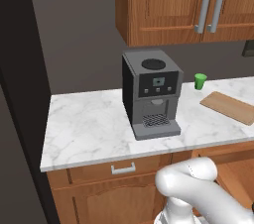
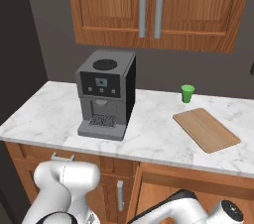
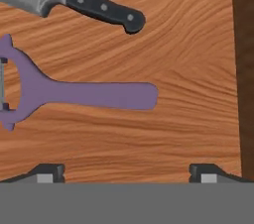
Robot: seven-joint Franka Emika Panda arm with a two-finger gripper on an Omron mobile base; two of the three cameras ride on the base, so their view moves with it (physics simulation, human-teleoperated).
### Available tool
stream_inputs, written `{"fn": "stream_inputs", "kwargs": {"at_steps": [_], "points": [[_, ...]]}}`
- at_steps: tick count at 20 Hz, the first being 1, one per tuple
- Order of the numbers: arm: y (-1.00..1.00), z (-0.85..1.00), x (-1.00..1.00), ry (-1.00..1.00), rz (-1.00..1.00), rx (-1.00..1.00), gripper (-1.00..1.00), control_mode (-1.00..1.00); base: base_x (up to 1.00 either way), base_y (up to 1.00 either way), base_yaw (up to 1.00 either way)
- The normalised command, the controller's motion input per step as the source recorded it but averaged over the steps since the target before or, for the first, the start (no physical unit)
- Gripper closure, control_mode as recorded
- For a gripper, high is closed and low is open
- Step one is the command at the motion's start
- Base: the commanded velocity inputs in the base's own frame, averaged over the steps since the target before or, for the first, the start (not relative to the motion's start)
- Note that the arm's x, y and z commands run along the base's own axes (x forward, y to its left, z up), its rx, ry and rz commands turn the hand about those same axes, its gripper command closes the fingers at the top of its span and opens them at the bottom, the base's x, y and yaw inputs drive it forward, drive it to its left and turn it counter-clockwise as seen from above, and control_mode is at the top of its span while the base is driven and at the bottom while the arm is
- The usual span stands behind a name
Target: Open the drawer on the right and place the cutting tools on the cutting board.
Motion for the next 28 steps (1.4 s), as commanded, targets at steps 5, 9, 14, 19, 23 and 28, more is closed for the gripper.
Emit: {"fn": "stream_inputs", "kwargs": {"at_steps": [5, 9, 14, 19, 23, 28], "points": [[-0.05, 0.24, 0.07, 0.00, 0.00, -0.15, -1.00, -1.00, 0.00, 0.00, 0.00], [-0.07, 0.00, -0.01, 0.00, 0.08, -0.12, -1.00, -1.00, 0.00, 0.00, 0.00], [0.00, -0.01, 0.00, 0.00, 0.23, -0.06, -1.00, -1.00, 0.00, 0.00, 0.00], [-0.04, 0.00, 0.00, 0.00, 0.31, 0.00, -1.00, -1.00, 0.00, 0.00, 0.00], [-0.09, 0.00, 0.01, 0.00, 0.33, 0.00, -1.00, -1.00, 0.00, 0.00, 0.00], [-0.04, -0.04, 0.20, 0.03, 0.26, -0.01, -1.00, -1.00, 0.00, 0.00, 0.00]]}}
